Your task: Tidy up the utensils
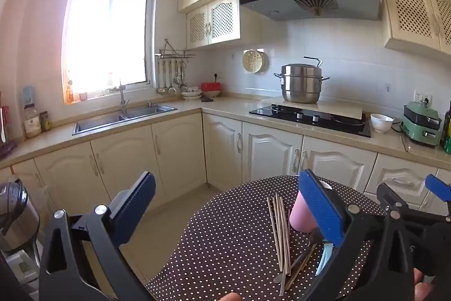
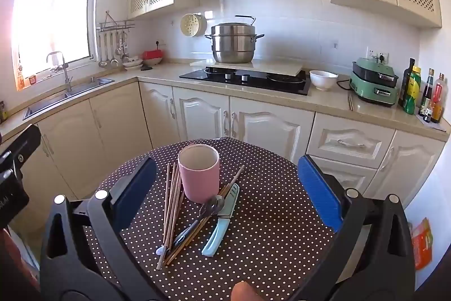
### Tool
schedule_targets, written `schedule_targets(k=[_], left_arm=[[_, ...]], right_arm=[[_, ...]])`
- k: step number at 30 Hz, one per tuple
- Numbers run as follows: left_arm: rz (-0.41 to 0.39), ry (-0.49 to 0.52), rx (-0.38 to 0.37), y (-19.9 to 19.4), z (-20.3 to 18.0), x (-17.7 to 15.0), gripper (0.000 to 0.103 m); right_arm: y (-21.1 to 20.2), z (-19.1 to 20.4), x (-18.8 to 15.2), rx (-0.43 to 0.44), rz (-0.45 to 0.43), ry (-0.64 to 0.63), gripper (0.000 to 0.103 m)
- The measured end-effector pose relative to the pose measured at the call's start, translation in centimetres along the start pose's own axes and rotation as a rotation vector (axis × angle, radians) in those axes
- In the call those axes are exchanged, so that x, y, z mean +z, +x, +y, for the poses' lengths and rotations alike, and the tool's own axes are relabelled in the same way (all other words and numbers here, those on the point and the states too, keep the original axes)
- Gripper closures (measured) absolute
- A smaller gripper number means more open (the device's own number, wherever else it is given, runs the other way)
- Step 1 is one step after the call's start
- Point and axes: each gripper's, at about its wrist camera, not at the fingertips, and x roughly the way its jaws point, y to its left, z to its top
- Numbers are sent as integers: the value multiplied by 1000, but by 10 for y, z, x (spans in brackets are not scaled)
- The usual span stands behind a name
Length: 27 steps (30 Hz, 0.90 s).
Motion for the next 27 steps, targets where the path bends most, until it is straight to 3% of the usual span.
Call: schedule_targets(k=[13,27], left_arm=[[18,-17,-24,10,1,-4,4],[-21,11,-37,2,-7,-7,4]], right_arm=[[3,-1,5,15,-12,-4,5],[-5,-2,8,21,-34,0,5]])
